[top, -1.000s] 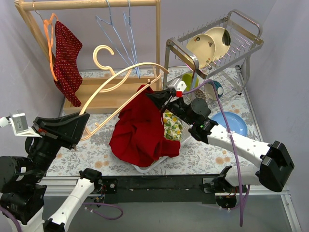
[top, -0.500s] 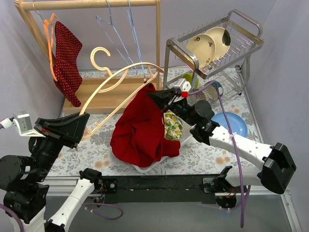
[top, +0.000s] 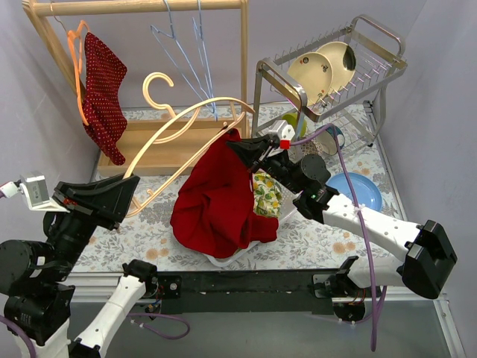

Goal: Remove the skirt from the hanger

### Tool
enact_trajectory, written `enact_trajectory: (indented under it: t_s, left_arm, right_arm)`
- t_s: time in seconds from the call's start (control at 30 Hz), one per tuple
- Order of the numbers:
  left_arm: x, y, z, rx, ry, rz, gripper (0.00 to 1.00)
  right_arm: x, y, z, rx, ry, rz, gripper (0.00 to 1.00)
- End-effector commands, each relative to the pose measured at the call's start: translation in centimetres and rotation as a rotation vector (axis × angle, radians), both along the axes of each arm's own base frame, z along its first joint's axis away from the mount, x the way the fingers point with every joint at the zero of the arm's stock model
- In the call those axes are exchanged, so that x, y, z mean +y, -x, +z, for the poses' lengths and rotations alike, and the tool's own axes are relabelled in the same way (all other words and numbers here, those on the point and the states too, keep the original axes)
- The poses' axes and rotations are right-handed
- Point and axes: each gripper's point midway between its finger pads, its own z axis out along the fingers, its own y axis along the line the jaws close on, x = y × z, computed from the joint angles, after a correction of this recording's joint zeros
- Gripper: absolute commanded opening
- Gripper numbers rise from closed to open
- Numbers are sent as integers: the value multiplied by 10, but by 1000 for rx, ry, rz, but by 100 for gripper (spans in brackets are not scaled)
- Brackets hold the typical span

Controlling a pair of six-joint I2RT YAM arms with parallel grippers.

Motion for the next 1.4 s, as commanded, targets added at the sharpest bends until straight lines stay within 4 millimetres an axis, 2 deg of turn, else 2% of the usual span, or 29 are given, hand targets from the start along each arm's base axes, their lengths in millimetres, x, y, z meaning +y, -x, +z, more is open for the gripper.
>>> enact_trajectory:
  t_s: [0.0,0.17,0.5,1.07,1.2,1.37]
  left_arm:
    - [-4,5,7,3,20,-32,0]
    - [2,7,10,-11,45,-9,0]
    - [-2,13,14,-24,89,-44,0]
    - [2,6,-2,28,56,-7,0]
    - [1,7,-1,24,53,-17,0]
    - [-4,12,6,0,56,-52,0]
  right_arm:
    - [-15,4,47,-74,-140,-24,1]
    - [-12,7,45,-64,-144,-2,1]
    - [-8,6,47,-52,-150,13,1]
    - [-18,12,69,-82,-196,8,1]
    - [-16,11,67,-77,-190,9,1]
    - [-12,0,58,-39,-162,-19,1]
